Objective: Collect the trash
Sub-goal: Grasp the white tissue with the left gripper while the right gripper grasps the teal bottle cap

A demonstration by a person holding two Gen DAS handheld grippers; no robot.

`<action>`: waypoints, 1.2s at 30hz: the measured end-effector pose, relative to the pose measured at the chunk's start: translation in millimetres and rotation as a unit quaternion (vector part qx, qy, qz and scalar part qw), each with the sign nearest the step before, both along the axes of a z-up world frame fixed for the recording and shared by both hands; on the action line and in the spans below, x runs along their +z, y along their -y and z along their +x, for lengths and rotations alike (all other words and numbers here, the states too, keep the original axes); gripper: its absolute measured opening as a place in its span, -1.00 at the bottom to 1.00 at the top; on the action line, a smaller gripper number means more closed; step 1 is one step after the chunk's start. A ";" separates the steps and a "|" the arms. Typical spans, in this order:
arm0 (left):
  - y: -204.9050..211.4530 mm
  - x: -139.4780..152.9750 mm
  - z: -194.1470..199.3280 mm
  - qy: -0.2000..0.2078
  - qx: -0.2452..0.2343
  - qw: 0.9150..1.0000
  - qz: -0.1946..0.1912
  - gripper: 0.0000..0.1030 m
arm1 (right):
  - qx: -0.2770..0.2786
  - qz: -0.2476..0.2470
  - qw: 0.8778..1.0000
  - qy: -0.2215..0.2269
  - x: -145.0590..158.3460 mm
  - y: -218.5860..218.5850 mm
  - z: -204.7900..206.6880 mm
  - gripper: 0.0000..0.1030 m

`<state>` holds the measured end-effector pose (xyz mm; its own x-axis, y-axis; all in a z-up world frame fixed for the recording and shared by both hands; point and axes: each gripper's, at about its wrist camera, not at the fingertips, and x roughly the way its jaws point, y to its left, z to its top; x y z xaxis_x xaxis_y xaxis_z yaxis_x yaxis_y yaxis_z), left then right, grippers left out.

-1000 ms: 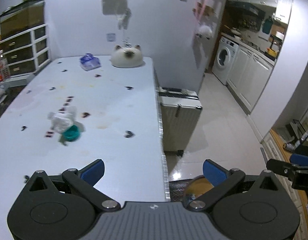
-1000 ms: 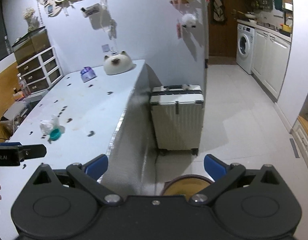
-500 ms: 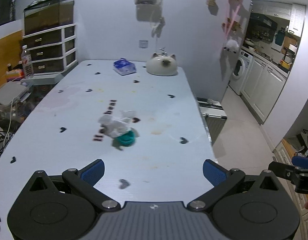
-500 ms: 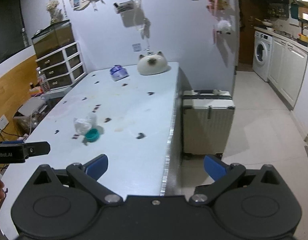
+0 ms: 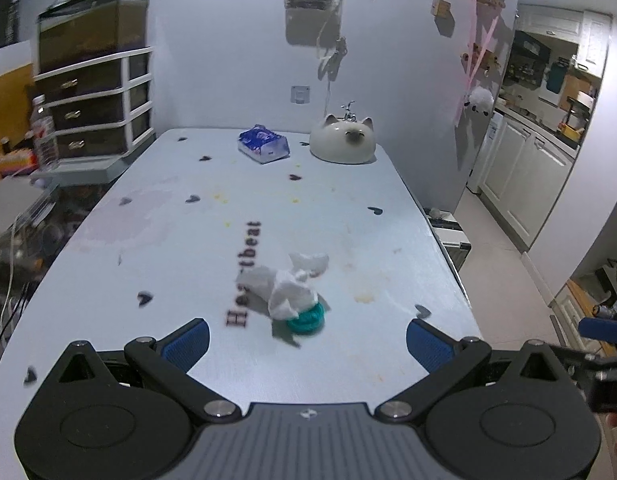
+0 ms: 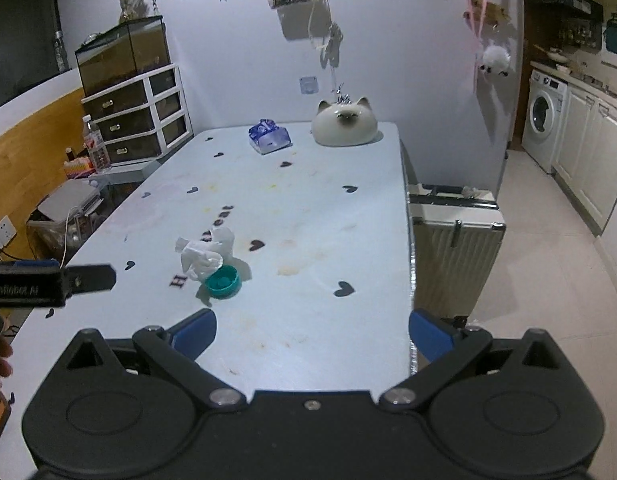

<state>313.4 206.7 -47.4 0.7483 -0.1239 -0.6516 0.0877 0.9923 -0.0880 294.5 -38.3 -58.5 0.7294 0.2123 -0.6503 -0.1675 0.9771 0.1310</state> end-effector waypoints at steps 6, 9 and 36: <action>1.4 -19.5 51.2 0.004 -0.055 0.998 0.016 1.00 | -0.001 -0.004 1.000 -0.024 -17.4 -18.4 29.8 1.00; 4.4 -34.5 73.8 0.004 -0.080 0.997 0.023 1.00 | -0.003 -0.002 0.999 -0.036 -28.5 -23.4 43.4 1.00; -46.8 -131.6 171.4 -0.088 -0.026 0.994 -0.053 -0.54 | 0.083 0.004 0.992 -0.094 -113.4 -101.4 143.5 1.00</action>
